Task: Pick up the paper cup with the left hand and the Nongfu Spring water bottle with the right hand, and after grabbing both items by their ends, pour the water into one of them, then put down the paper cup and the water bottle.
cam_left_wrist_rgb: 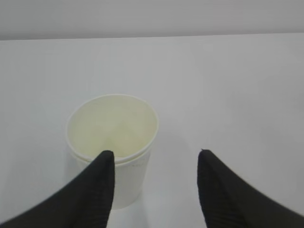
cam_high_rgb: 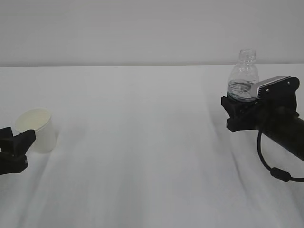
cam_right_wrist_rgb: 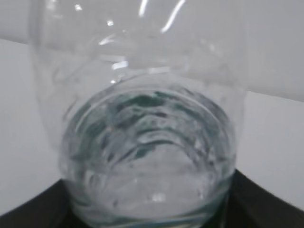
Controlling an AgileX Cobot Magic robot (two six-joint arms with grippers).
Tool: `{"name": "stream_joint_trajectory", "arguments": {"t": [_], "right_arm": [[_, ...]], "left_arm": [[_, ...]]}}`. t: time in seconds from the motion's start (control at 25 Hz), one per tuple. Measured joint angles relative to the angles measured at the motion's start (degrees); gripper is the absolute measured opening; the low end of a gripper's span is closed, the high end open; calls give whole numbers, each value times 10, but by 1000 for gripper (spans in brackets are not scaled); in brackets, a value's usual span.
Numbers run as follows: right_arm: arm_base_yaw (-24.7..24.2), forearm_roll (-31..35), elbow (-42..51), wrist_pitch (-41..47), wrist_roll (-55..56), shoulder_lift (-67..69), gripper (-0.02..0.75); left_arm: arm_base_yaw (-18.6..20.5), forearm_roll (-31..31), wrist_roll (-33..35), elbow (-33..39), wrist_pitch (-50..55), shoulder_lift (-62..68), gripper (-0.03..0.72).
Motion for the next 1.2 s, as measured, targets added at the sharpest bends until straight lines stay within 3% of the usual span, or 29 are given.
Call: {"name": "stream_joint_trajectory", "arguments": {"t": [0.68,1.2], "right_arm": [[0,-6,136,0,27,-86,440],[0,-30,138,0,37,-134,439]], "left_arm": [[0,6,0,0,0,0,398],[0,13,0,0,0,23,398]]}}
